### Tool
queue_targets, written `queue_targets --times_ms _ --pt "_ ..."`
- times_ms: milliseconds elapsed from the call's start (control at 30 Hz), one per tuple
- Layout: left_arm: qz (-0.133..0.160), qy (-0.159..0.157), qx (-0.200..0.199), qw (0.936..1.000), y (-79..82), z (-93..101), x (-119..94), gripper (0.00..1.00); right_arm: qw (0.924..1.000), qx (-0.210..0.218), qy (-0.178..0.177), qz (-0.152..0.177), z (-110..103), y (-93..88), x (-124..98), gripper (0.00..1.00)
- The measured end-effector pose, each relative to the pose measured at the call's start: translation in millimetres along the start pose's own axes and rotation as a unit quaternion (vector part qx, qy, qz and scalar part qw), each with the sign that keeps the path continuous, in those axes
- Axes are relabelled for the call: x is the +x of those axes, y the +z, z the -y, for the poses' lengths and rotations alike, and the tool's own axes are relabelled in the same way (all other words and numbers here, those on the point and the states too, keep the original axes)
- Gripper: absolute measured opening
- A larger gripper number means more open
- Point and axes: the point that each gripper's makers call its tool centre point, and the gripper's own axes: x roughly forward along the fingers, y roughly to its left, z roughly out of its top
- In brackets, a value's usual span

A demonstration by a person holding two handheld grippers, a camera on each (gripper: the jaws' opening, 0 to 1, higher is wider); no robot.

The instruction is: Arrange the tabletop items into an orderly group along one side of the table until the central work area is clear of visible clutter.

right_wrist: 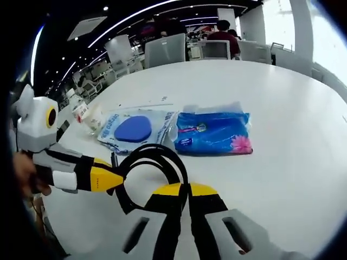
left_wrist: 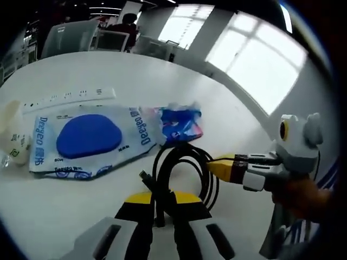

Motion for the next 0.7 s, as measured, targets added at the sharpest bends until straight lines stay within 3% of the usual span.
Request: queue_targets --times_ms 467,700 --pt "-0.016 0.008 -0.024 0.9996 -6.2 -12.2 13.5 0.09 0.9998 -0.017 0.003 -0.007 4.0 -4.1 13.1 0.00" --pt "-0.020 0.003 -0.027 0.9994 -10.9 -12.6 17.0 0.10 0.9986 -0.051 0.002 -0.010 2.8 -4.8 13.9 0.01"
